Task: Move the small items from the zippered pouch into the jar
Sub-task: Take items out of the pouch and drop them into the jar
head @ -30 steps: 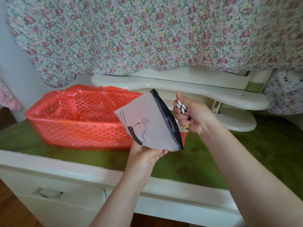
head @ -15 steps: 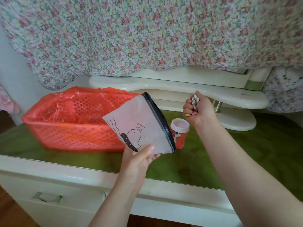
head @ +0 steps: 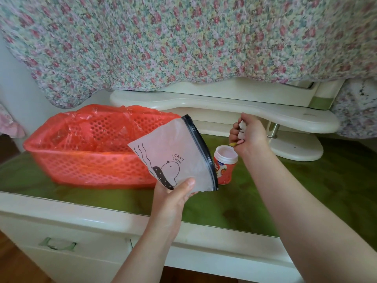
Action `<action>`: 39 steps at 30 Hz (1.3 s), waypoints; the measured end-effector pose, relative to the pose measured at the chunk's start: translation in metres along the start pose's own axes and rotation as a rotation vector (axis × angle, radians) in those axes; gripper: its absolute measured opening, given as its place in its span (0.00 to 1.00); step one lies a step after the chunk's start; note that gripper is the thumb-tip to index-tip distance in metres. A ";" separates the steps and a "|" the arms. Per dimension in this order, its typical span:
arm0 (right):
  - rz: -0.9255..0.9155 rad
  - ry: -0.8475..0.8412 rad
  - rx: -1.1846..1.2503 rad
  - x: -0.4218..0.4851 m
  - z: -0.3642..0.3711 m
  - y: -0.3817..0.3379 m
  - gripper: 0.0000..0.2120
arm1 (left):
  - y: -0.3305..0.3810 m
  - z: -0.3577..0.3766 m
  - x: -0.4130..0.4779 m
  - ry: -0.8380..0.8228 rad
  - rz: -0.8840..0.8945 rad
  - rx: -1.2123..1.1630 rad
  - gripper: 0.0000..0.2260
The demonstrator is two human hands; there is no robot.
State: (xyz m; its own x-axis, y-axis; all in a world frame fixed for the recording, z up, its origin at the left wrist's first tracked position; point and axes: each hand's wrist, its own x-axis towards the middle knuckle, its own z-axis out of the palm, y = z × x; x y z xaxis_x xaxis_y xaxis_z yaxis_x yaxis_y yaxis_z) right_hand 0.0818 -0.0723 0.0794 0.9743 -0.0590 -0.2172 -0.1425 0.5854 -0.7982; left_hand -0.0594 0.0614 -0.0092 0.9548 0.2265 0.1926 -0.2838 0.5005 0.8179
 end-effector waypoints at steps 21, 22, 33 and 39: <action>-0.093 -0.025 -0.065 -0.011 0.000 0.002 0.14 | -0.003 -0.003 0.001 0.047 -0.004 0.022 0.25; -0.103 -0.035 -0.079 -0.012 0.000 0.002 0.14 | -0.003 -0.003 0.001 0.049 -0.007 0.024 0.25; -0.207 -0.061 -0.139 -0.019 0.001 0.005 0.08 | -0.003 -0.003 0.001 0.053 -0.014 0.028 0.27; -0.239 -0.048 -0.173 -0.024 0.001 0.005 0.19 | -0.003 -0.004 0.001 0.056 -0.012 0.020 0.27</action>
State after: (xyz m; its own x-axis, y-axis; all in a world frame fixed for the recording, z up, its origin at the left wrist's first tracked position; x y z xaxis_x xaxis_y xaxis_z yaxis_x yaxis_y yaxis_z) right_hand 0.0578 -0.0671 0.0808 0.9904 -0.1378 0.0125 0.0689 0.4130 -0.9081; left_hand -0.0578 0.0631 -0.0133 0.9514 0.2671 0.1531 -0.2703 0.4865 0.8308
